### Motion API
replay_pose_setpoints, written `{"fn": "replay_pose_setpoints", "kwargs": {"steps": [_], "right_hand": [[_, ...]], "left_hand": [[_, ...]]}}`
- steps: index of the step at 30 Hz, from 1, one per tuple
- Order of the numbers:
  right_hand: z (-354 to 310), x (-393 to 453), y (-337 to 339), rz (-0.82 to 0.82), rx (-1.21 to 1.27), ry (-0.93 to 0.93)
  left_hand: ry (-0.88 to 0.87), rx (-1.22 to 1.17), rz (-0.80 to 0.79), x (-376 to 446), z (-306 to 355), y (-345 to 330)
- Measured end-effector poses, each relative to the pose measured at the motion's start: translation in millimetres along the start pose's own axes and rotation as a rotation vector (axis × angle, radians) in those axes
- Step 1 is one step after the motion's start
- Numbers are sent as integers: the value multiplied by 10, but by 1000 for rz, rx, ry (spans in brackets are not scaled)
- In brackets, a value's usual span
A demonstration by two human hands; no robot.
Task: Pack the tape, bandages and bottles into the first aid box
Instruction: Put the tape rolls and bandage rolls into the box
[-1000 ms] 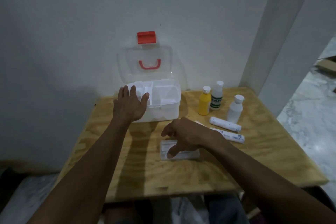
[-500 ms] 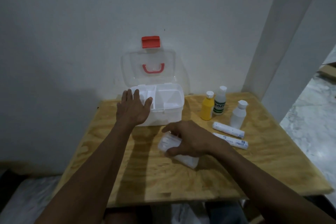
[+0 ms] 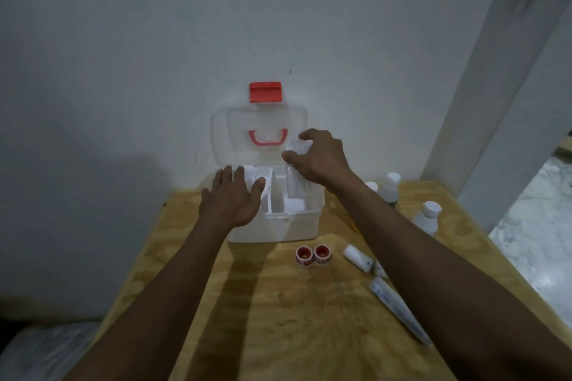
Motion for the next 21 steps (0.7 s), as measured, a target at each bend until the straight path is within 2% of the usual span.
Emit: {"fn": "replay_pose_setpoints", "kwargs": {"steps": [10,21], "right_hand": [[135,-70,-529,-97,-281,24],[235,-101,-799,-203,-394,-1]], "left_hand": [[-38,57,-24,7,-24,-119],[-49,69,-41,-16,-12,-94]]}}
Point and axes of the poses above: each hand's wrist, its own x-axis towards the middle knuckle, its own y-axis out of the back of the hand, z = x × y, the point moved 6 cm from there along x, towards the middle knuckle, and after that the axes turned 9 degrees about z, right-handed, at the moved point
